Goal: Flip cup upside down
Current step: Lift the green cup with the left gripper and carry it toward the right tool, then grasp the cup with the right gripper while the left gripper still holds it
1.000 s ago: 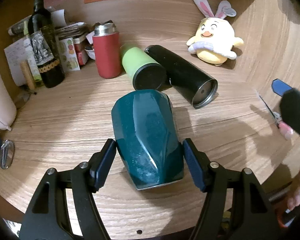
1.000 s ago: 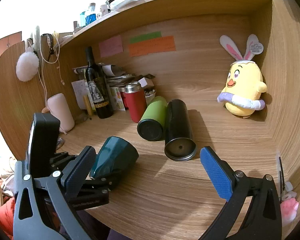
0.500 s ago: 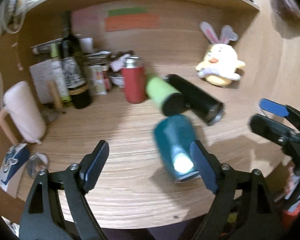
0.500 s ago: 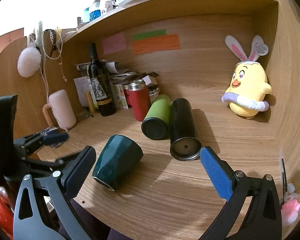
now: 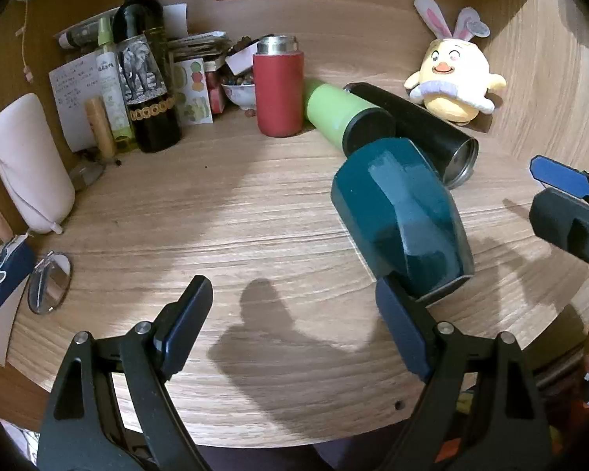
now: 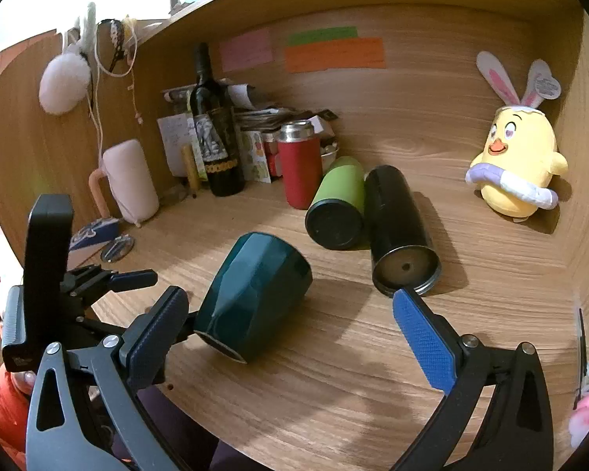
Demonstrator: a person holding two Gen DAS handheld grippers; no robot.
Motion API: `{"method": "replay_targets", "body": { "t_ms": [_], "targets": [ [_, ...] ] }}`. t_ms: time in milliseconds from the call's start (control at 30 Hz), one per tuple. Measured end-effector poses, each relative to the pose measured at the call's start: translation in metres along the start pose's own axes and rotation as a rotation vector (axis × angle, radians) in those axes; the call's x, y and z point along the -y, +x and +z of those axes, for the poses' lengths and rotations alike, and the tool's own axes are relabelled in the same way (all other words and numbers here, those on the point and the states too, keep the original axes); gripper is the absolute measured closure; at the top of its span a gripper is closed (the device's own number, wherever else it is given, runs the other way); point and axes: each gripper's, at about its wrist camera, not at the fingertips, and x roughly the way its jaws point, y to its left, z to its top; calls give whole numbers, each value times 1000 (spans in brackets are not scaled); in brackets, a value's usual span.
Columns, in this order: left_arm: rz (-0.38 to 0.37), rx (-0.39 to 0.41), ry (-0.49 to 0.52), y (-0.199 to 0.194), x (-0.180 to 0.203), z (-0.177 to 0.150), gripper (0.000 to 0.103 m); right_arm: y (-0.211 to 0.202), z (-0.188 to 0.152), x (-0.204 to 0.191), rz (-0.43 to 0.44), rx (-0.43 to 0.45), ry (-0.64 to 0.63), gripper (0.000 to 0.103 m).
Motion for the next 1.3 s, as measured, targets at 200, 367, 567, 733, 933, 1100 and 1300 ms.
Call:
{"method": "replay_targets", "body": {
  "t_ms": [200,367,567,733,933,1100,1300],
  "targets": [
    [-34,-7,-13,3,2,-4,17,2,-2,-2,6,-5,1,0],
    [-13,31,-52,-9,-11,0,21,18,-11,2,47,-53,21,0],
    [-40,75,-83,-23,-26,15,38,44,-22,-2,91,-120,56,9],
    [-97,95,-74,-28,-23,25,51,56,-29,-18,92,-137,15,20],
    [-147,101,-36,-27,-7,31,61,65,-33,-20,99,-151,10,42],
    [-175,86,-5,-19,8,36,68,61,-34,-21,80,-134,-21,48],
    [-180,98,25,-15,23,41,70,57,-34,-19,60,-126,-44,49]
  ]
}}
